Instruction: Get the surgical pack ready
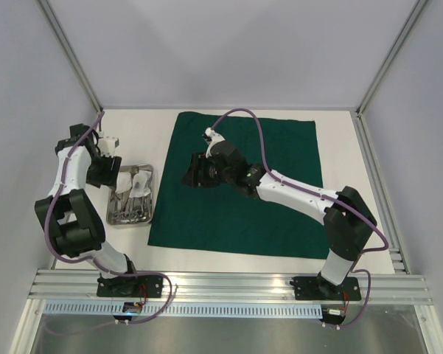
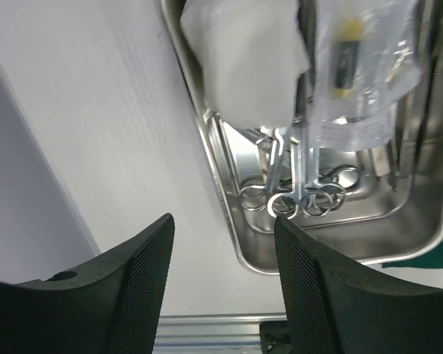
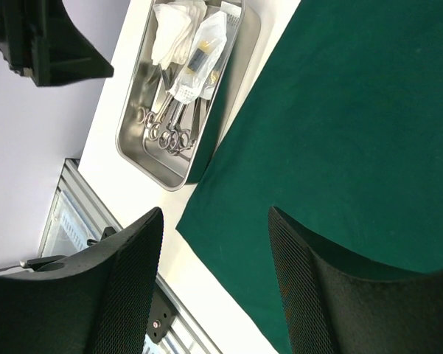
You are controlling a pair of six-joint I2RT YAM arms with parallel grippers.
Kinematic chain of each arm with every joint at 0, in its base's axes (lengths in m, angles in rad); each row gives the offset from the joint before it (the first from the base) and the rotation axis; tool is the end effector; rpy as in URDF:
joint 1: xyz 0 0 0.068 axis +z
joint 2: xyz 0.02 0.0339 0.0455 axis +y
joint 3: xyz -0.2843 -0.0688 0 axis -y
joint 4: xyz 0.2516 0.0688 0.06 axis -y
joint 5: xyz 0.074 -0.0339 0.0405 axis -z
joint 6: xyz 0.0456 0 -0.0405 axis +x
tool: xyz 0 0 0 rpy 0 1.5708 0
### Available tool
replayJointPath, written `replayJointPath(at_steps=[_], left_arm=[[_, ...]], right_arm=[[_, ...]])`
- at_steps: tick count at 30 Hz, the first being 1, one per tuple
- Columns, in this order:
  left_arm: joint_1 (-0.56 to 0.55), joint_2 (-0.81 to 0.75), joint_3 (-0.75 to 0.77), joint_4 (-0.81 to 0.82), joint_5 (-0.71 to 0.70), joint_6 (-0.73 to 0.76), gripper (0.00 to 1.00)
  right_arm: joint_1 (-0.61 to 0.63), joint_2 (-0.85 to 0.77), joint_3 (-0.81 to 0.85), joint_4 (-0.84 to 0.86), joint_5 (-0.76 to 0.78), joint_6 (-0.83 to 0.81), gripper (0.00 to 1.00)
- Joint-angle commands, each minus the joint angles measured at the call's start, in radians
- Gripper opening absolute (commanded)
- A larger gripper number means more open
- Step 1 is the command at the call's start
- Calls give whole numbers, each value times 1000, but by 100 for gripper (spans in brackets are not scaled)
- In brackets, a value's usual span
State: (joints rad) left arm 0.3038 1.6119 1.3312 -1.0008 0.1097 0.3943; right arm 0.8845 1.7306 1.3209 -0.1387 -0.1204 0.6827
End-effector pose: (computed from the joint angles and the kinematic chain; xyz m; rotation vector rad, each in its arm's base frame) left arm 0.3107 0.0922 0.2711 0.1508 2.8287 -0.0050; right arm 0.2630 0.3297 0.2868 -0.3091 2.2812 1.0092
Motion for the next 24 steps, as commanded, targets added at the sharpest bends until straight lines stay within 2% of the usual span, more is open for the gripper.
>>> replayJointPath(at_steps=[1,5,12,19,24], left_arm=[[50,0,-82,60,-135,-26,66],[84,25,-136,96,-153,-20,64],[87,94,-171,120,-82,-17,57],[87,134,-179,162,-73,-28,37],[87,175,-181,172,-9,-29,29]], right_arm=[[-4,-49,-9,1,18,-25,61],[-4,-49,-15,-1,21,-23,61],[-4,-34,-11,-12,25,-20,61],[-4,-37,-9,-24,39,-28,61],[-4,-32,-12,-25,38,-25,61]])
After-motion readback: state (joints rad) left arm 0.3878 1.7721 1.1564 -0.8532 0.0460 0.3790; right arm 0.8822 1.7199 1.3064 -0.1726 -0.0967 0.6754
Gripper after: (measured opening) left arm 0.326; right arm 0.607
